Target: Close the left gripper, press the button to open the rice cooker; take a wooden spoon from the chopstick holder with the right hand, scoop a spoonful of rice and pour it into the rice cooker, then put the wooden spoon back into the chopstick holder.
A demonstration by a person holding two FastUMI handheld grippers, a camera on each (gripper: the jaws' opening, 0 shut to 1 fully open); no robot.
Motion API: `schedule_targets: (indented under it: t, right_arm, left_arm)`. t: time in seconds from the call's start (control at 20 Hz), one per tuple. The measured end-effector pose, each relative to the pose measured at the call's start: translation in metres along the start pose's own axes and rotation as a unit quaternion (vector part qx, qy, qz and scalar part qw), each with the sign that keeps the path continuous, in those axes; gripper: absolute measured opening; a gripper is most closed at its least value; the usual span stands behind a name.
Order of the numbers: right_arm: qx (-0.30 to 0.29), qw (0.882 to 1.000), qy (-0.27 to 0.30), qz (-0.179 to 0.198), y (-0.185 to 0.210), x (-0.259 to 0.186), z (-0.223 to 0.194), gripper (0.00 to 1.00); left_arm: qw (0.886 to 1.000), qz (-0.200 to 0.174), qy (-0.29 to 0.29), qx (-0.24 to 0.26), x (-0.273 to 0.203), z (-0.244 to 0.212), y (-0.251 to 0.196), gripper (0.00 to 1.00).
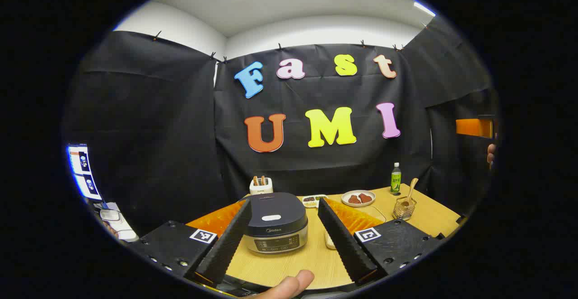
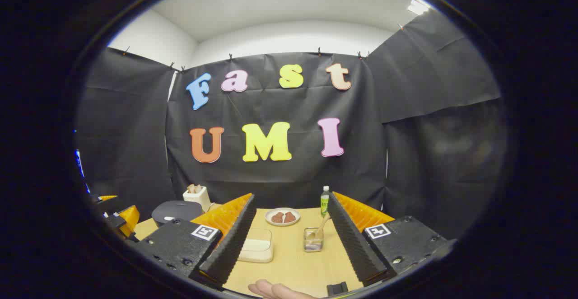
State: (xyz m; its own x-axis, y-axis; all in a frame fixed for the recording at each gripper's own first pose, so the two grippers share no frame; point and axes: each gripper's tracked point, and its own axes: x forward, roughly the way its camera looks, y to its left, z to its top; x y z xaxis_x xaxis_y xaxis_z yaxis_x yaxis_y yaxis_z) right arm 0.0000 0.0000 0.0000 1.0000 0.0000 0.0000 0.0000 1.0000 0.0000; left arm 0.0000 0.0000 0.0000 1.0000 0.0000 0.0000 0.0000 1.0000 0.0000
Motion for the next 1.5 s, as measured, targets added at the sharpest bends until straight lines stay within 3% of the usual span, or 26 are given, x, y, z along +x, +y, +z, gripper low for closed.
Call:
schedule_targets:
  t: [0.3, 0.6, 0.85, 1.15, 1.5]
  right_arm:
    - [-0.002, 1.000, -0.004, -0.010, -0.043, -0.025, -0.010, 1.00]
    - [-0.008, 0.998, -0.027, -0.054, -0.063, -0.030, 0.013, 1.00]
    - [-0.002, 0.997, -0.049, -0.067, -0.041, -0.026, 0.069, 1.00]
    - [0.060, 0.996, -0.058, -0.026, 0.004, -0.031, 0.123, 1.00]
    - [0.044, 0.999, -0.009, -0.020, 0.011, -0.016, 0.087, 1.00]
  left_arm:
    - [1.000, -0.016, -0.007, -0.014, 0.004, 0.001, -0.032, 0.96]
    - [0.998, -0.066, -0.016, 0.014, 0.013, 0.015, -0.040, 0.96]
    - [0.995, -0.084, -0.033, 0.037, 0.016, 0.034, -0.027, 0.95]
    - [0.995, -0.096, -0.035, -0.013, 0.019, 0.072, 0.002, 0.96]
    - [0.996, -0.074, -0.044, -0.018, 0.013, 0.079, 0.021, 0.96]
